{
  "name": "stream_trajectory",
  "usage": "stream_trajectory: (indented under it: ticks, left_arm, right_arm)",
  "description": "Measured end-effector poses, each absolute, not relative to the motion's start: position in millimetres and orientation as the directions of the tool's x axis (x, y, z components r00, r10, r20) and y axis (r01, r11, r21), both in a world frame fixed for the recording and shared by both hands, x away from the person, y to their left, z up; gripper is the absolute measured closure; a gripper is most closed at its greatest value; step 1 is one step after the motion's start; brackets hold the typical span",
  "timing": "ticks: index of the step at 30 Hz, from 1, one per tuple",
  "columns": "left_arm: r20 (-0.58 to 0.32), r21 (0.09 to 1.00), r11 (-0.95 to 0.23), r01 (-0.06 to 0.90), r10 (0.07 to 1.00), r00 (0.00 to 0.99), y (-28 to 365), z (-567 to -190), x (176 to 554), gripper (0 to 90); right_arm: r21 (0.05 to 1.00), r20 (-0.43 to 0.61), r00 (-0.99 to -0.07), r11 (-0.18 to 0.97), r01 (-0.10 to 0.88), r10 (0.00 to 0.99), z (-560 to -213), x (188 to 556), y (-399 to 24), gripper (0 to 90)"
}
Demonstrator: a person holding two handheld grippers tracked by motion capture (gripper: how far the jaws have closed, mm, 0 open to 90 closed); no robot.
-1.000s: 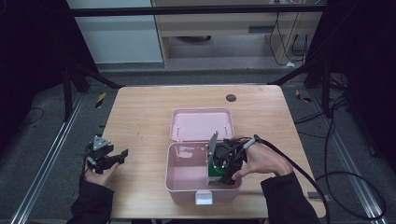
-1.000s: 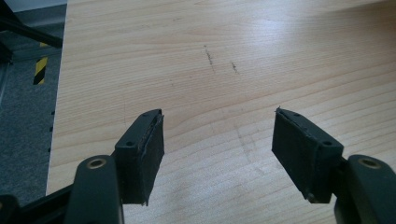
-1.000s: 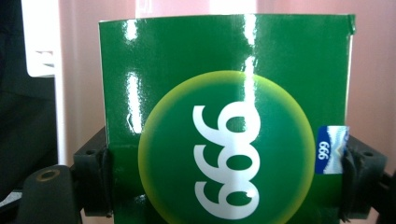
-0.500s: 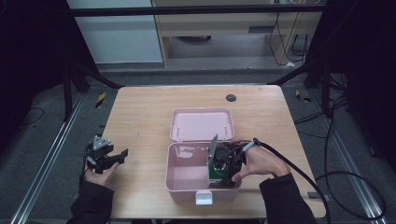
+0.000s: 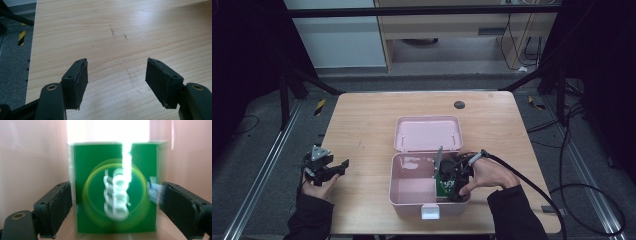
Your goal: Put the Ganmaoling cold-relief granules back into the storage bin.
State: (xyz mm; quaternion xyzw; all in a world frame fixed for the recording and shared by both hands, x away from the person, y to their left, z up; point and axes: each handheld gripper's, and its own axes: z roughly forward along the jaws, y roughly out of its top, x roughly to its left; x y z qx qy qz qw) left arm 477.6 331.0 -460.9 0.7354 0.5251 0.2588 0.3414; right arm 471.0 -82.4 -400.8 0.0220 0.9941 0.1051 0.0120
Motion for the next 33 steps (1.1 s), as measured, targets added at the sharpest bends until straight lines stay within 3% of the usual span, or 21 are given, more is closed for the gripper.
stream_trajectory:
  ticks: [10,20,30,33]
  left_arm:
    - [0.022,0.772,-0.218,0.597,0.948,0.317,330.3,-461.9,478.1,33.5]
    - [0.020,0.775,-0.222,0.592,0.944,0.328,329.0,-462.5,477.9,34.0]
    - [0.023,0.789,-0.227,0.571,0.940,0.341,328.7,-461.4,476.3,37.5]
    - [0.032,0.791,-0.232,0.566,0.940,0.341,328.0,-461.7,476.3,37.0]
  right_arm:
    - [0.385,-0.098,-0.989,0.920,0.068,0.114,-362.8,467.5,-100.8,11.0]
    - [0.631,-0.212,-0.915,0.763,0.141,0.344,-316.6,459.4,-152.3,14.0]
    - [0.734,-0.198,-0.760,0.607,0.304,0.620,-340.7,466.9,-198.4,11.5]
    - [0.772,-0.150,-0.691,0.520,0.365,0.707,-355.7,469.3,-213.6,10.6]
